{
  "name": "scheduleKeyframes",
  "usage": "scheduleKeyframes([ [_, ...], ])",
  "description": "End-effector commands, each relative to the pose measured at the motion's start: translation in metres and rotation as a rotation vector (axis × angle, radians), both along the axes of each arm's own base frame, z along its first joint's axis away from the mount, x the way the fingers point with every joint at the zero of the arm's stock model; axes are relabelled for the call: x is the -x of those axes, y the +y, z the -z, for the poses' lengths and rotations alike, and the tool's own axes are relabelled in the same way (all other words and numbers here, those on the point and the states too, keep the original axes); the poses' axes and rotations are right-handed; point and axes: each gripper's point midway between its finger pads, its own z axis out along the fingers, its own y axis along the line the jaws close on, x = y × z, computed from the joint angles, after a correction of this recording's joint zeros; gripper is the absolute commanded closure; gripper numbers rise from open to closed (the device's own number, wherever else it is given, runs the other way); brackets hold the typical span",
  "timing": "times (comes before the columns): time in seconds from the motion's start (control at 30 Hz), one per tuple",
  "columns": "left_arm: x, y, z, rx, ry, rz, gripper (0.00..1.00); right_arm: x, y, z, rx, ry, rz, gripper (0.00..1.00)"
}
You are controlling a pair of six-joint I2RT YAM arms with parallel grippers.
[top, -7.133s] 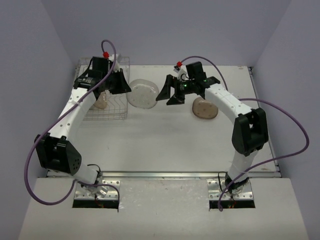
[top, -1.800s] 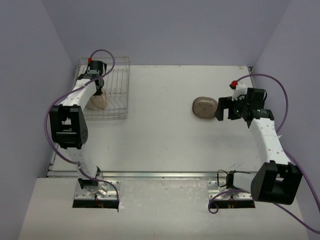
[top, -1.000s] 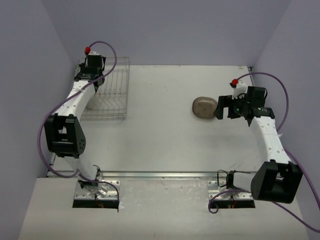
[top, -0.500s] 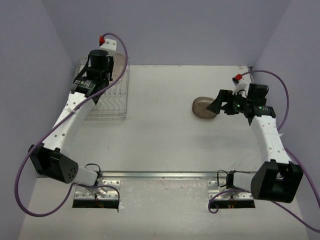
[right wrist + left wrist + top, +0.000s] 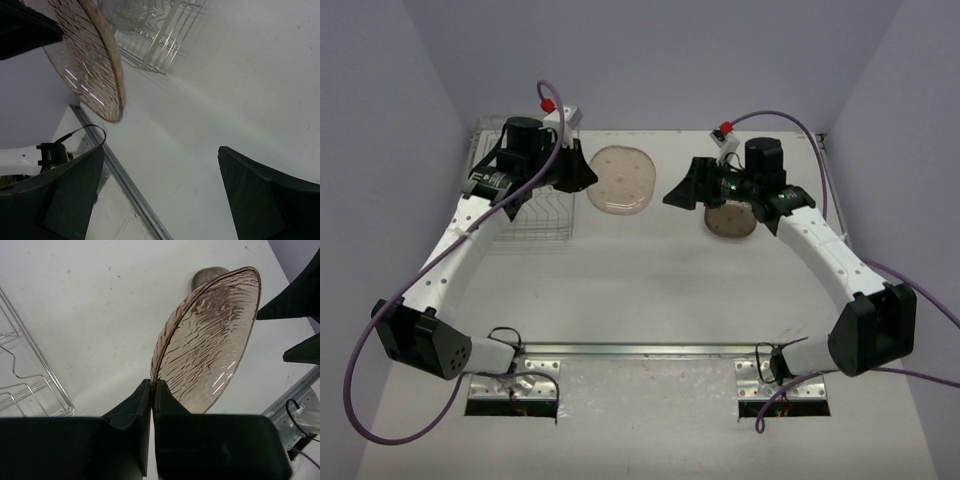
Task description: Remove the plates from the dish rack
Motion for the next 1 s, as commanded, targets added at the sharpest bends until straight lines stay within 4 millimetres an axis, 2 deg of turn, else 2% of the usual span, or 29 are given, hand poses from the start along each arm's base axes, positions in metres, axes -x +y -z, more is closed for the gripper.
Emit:
scheduleKeyframes([
  [0.0, 0.001, -0.013, -0.011, 0.062, -0.013, 0.031, 1.00, -0.028, 0.032, -0.031, -0.011, -0.090, 0.017, 0.05],
  [0.1, 0.001, -0.014, -0.007, 0.060, -0.007, 0.033, 1.00, -0.040, 0.046, -0.028, 0.001, -0.064, 0.018, 0.10],
  [0.27, 0.001, -0.015, -0.005, 0.066, -0.005, 0.035, 1.00, -0.054, 0.055, -0.011, 0.006, 0.018, 0.039, 0.31],
  [0.33, 0.002, -0.015, -0.005, 0.066, -0.005, 0.031, 1.00, -0.054, 0.058, 0.000, -0.003, 0.062, 0.031, 0.51],
  [0.43, 0.003, -0.014, -0.004, 0.065, -0.003, 0.028, 0.91, -0.053, 0.059, 0.005, -0.008, 0.075, 0.028, 0.94],
  [0.47, 0.003, -0.014, -0.004, 0.064, -0.004, 0.027, 0.82, -0.051, 0.058, 0.004, -0.007, 0.069, 0.027, 0.98],
  [0.5, 0.003, -0.013, -0.004, 0.062, -0.006, 0.023, 0.67, -0.050, 0.056, 0.003, -0.005, 0.062, 0.027, 1.00],
  [0.6, 0.001, -0.008, -0.002, 0.055, -0.006, -0.013, 0.01, -0.046, 0.050, -0.003, -0.001, 0.030, 0.023, 1.00],
  [0.67, -0.003, -0.001, -0.002, 0.034, -0.013, -0.056, 0.00, -0.043, 0.043, -0.005, -0.001, 0.021, 0.030, 1.00],
  [0.73, -0.015, 0.018, -0.002, -0.027, -0.037, -0.159, 0.00, -0.044, 0.023, 0.002, 0.021, 0.024, 0.058, 1.00],
  [0.83, -0.036, 0.067, -0.010, -0.174, -0.095, -0.405, 0.00, -0.052, -0.041, 0.016, 0.124, 0.024, 0.180, 1.00],
  [0.93, -0.039, 0.077, -0.003, -0.234, -0.080, -0.437, 0.00, -0.050, -0.100, 0.045, 0.229, 0.085, 0.264, 1.00],
  [0.97, -0.039, 0.077, 0.001, -0.240, -0.071, -0.434, 0.00, -0.044, -0.103, 0.053, 0.258, 0.098, 0.249, 1.00],
])
